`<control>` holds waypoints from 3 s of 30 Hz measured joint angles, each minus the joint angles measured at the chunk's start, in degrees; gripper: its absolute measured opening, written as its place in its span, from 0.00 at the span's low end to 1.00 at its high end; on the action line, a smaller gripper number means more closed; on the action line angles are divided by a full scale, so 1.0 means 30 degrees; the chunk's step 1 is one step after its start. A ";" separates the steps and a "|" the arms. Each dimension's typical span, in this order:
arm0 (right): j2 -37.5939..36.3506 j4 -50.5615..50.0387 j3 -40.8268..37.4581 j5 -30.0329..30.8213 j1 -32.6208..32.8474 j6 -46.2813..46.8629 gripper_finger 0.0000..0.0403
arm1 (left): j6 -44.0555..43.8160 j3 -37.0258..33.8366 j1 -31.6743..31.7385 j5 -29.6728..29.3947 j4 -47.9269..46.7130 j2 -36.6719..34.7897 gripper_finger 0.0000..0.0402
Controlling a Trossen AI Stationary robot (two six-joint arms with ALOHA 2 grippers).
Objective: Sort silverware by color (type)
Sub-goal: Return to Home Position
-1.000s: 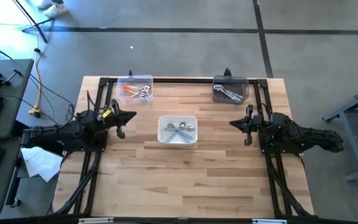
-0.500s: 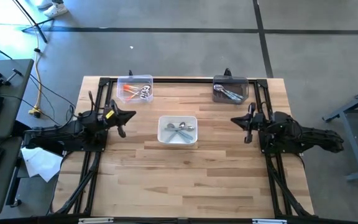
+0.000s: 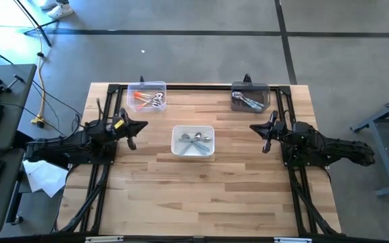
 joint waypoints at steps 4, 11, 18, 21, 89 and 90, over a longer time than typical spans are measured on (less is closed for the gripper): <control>0.0005 -0.0032 0.0000 -0.0079 0.0000 -0.0188 0.00 | 0.0432 0.0007 0.0311 0.0021 0.0070 -0.0351 0.00; 0.0007 -0.0087 0.0007 -0.0108 0.0000 -0.0555 0.00 | -0.0878 0.0007 0.0422 0.0448 0.0004 0.0669 0.00; 0.0007 -0.0117 0.0015 -0.0159 0.0000 -0.0451 0.00 | -0.0608 0.0006 0.0422 0.0448 -0.0007 0.1003 0.01; 0.0007 -0.0124 0.0015 -0.0159 0.0000 -0.0451 0.00 | -0.0601 0.0005 0.0422 0.0448 0.0008 0.1003 0.01; 0.0009 -0.0131 0.0022 -0.0145 0.0000 -0.0449 0.00 | -0.0584 0.0007 0.0422 0.0445 0.0023 0.1003 0.01; 0.0014 -0.0131 0.0022 -0.0145 0.0000 -0.0444 0.00 | -0.0581 0.0007 0.0422 0.0448 0.0023 0.1003 0.01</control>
